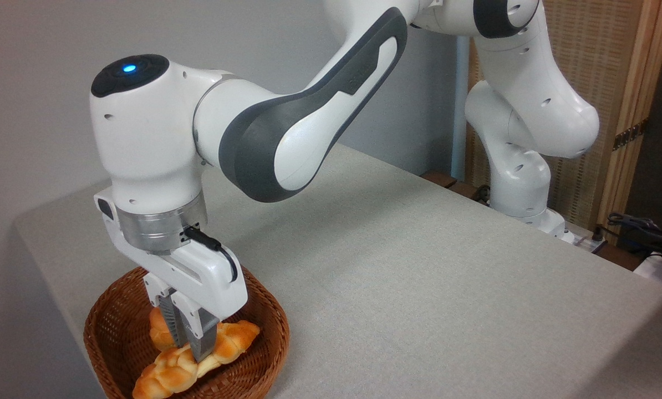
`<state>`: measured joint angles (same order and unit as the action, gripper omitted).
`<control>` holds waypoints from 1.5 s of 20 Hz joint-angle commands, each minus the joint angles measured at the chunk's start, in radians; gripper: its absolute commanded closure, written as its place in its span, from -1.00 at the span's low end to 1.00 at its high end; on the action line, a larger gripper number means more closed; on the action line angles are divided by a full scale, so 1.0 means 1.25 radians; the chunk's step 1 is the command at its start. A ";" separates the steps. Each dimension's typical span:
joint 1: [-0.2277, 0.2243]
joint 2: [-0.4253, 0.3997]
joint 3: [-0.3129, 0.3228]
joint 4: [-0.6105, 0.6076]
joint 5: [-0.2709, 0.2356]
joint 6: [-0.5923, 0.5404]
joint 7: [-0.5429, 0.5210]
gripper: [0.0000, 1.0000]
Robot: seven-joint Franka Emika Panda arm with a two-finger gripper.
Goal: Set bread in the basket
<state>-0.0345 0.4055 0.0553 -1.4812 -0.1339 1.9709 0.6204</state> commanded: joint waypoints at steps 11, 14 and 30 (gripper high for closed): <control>0.007 -0.161 -0.031 -0.005 0.009 -0.171 0.026 -1.00; 0.013 -0.271 -0.047 -0.086 0.010 -0.248 0.078 -1.00; 0.064 -0.383 -0.095 -0.174 0.095 -0.253 0.105 -1.00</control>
<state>0.0279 -0.0607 -0.0466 -1.7191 -0.0258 1.6535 0.7734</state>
